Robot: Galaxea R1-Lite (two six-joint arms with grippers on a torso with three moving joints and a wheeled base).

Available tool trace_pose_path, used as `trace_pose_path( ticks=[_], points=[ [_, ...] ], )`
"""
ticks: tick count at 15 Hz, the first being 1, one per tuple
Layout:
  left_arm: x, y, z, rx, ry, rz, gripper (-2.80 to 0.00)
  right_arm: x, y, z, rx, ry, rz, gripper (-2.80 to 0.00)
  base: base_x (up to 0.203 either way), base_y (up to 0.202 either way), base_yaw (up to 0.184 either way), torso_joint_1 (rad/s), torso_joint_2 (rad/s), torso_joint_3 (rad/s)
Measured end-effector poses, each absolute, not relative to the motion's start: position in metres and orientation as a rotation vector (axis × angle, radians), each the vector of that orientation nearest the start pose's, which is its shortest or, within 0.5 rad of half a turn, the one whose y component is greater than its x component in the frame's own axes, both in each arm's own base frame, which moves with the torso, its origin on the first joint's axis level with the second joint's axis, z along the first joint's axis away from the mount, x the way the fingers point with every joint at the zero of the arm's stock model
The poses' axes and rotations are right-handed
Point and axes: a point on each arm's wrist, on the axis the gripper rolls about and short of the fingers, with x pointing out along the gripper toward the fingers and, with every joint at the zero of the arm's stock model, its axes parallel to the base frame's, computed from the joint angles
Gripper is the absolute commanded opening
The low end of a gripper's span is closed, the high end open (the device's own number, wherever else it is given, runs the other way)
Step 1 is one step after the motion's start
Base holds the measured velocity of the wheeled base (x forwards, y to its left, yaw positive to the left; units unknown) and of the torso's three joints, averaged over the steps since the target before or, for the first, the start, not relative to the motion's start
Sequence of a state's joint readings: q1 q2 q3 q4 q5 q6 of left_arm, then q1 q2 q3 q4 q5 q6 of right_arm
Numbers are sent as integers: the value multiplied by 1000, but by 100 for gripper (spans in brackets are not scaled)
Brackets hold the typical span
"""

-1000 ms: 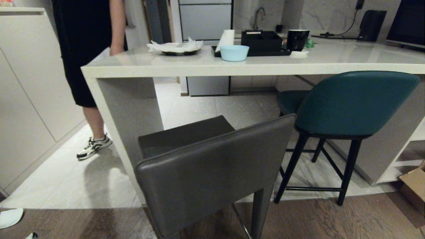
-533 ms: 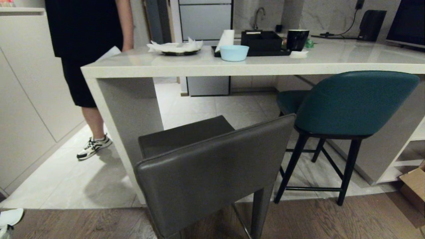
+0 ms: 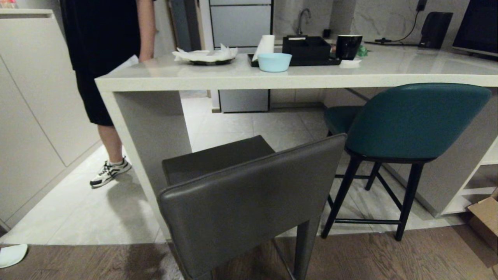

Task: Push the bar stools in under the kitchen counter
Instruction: Pull the blue chair out from under the dining table

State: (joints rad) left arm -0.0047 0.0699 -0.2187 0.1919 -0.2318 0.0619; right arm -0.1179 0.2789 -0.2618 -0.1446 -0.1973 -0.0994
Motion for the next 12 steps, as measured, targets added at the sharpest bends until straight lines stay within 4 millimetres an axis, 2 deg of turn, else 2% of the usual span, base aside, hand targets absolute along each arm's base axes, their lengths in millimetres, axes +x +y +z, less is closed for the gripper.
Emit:
trace_pose_path(
  ticks=[3, 7, 12],
  points=[
    [-36, -5, 100, 57, 43, -231, -280, -5, -2, 151, -112, -93, -223, -280, 0, 0, 0, 0, 0, 0],
    [-34, -4, 91, 25, 59, -206, -280, 2, 1, 112, -110, -3, -41, -280, 0, 0, 0, 0, 0, 0],
    [-34, -4, 90, 15, 60, -204, -280, 3, 3, 109, -106, -15, 18, -280, 0, 0, 0, 0, 0, 0]
  ],
)
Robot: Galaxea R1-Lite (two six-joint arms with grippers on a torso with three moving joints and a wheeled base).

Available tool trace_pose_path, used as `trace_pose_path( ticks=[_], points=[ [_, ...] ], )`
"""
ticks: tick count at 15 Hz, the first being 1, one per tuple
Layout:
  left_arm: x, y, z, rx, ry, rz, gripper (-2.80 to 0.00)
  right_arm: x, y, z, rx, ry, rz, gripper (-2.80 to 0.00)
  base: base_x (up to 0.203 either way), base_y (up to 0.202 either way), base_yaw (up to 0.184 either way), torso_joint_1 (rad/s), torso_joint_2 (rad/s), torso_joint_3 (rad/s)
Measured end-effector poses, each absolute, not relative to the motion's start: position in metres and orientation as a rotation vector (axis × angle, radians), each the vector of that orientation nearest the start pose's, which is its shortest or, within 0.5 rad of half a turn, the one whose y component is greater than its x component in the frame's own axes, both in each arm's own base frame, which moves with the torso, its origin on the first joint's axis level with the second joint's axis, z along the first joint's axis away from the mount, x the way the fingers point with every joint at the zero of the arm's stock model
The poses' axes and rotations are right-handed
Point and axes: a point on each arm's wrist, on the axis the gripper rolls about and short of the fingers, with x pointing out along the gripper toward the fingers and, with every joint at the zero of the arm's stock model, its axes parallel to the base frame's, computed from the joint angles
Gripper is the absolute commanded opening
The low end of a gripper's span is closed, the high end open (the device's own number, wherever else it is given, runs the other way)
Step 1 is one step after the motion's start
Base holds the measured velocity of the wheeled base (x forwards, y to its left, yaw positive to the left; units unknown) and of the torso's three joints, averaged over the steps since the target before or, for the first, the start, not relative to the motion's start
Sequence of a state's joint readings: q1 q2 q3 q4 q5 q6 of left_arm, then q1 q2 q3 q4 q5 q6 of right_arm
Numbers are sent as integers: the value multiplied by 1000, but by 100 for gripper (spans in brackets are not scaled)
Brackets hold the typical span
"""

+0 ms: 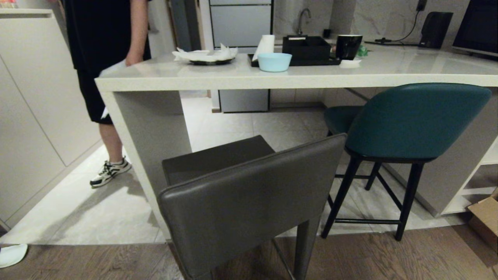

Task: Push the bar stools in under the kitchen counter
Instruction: Pull the blue chair out from under the dining table

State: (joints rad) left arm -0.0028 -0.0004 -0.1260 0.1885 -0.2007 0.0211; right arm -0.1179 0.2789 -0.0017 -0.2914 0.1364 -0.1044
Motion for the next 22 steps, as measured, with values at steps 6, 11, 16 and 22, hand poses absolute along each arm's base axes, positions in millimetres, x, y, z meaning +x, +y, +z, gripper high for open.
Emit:
trace_pose_path(
  ticks=[6, 11, 16, 22],
  points=[
    [-34, -4, 90, 19, 61, -199, -280, -8, 5, 159, -6, -79, 196, -280, 0, 0, 0, 0, 0, 0],
    [-34, -4, 90, 22, 61, -199, -280, -17, 3, 99, -71, -18, 108, -280, 0, 0, 0, 0, 0, 0],
    [-34, -4, 90, 18, 62, -176, -280, -22, 1, 80, -68, -22, 22, -280, 0, 0, 0, 0, 0, 0],
    [-25, -1, 77, 93, 33, -45, -280, -23, 0, 76, -85, -2, 8, -280, 0, 0, 0, 0, 0, 0]
  ],
)
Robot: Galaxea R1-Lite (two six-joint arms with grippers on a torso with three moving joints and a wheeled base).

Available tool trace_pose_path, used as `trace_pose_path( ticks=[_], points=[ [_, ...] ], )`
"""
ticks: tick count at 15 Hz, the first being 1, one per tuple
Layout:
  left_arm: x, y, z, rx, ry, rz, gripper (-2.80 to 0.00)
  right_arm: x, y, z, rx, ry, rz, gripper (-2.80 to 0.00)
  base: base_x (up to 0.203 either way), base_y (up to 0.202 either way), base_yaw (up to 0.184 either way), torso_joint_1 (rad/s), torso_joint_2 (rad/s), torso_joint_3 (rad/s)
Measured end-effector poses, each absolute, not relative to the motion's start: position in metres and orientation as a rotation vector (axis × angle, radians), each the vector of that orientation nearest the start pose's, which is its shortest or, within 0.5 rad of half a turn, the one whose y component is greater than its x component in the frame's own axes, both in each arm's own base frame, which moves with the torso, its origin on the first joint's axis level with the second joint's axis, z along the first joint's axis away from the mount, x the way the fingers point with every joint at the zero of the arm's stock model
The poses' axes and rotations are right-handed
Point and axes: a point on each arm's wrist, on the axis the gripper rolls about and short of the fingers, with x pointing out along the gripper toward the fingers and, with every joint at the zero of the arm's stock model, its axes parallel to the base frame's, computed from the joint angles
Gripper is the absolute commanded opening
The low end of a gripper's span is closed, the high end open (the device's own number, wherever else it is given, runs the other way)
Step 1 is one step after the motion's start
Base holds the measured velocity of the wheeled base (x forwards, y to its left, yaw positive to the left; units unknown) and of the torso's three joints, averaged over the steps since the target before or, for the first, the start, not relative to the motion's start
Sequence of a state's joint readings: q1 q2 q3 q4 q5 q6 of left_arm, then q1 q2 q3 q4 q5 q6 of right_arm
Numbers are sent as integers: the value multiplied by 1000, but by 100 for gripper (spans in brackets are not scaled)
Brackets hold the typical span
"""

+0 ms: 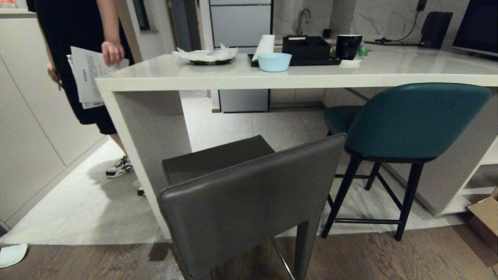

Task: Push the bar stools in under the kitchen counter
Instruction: Pull the blue chair out from under the dining table

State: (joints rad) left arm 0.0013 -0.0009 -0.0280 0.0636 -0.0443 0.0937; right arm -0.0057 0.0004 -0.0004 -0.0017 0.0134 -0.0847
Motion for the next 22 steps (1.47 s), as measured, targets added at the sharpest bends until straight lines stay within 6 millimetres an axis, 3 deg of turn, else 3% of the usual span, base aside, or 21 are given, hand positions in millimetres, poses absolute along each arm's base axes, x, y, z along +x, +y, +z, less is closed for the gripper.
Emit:
trace_pose_path(
  ticks=[3, 18, 22],
  points=[
    [-23, -1, 82, 90, -56, -40, -280, -23, 0, 76, -75, -2, 6, -280, 0, 0, 0, 0, 0, 0],
    [-23, -1, 80, 81, -48, -35, -280, -23, 0, 75, -60, 0, 2, -280, 0, 0, 0, 0, 0, 0],
    [-23, -1, 80, 80, -49, -34, -280, -23, 0, 75, -60, 0, 2, -280, 1, -112, 13, 4, 4, 4]
  ],
)
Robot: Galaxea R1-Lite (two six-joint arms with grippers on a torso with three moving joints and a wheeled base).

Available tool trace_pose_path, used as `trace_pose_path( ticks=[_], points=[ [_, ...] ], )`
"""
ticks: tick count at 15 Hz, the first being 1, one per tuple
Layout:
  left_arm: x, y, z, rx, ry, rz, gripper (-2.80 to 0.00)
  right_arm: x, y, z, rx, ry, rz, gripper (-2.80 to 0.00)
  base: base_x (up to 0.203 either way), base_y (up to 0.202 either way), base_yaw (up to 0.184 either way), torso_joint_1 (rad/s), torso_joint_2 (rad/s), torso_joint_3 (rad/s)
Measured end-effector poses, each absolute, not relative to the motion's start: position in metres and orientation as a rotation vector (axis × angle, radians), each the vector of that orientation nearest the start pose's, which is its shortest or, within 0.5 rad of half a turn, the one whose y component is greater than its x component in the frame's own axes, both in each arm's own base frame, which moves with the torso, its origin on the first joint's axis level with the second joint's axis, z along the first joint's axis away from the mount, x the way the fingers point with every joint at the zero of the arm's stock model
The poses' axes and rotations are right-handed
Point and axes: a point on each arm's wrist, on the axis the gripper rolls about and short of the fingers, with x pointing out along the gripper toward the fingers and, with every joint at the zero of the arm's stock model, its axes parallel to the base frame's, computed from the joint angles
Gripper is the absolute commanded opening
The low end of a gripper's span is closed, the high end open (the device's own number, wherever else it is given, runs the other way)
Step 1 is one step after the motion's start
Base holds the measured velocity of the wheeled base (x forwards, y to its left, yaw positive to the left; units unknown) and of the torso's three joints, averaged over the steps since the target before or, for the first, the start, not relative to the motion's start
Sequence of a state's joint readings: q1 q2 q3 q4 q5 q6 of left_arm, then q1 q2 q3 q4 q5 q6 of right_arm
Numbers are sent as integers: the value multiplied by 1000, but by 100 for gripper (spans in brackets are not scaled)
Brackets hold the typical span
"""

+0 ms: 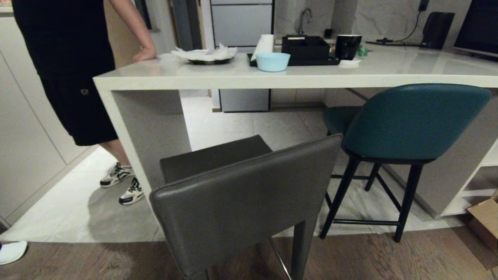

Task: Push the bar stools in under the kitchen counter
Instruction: Pull the blue chair out from under the dining table

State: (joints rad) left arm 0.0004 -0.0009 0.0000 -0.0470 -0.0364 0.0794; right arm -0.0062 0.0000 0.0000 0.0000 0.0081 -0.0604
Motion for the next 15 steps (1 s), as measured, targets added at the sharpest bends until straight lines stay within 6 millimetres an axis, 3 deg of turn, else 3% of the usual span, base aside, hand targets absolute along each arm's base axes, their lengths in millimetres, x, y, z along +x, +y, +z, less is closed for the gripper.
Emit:
trace_pose_path(
  ticks=[15],
  points=[
    [-23, -1, 80, 80, -50, -34, -280, -23, 0, 76, -38, 0, -2, -280, 0, -197, 2, 3, 3, 1]
  ],
)
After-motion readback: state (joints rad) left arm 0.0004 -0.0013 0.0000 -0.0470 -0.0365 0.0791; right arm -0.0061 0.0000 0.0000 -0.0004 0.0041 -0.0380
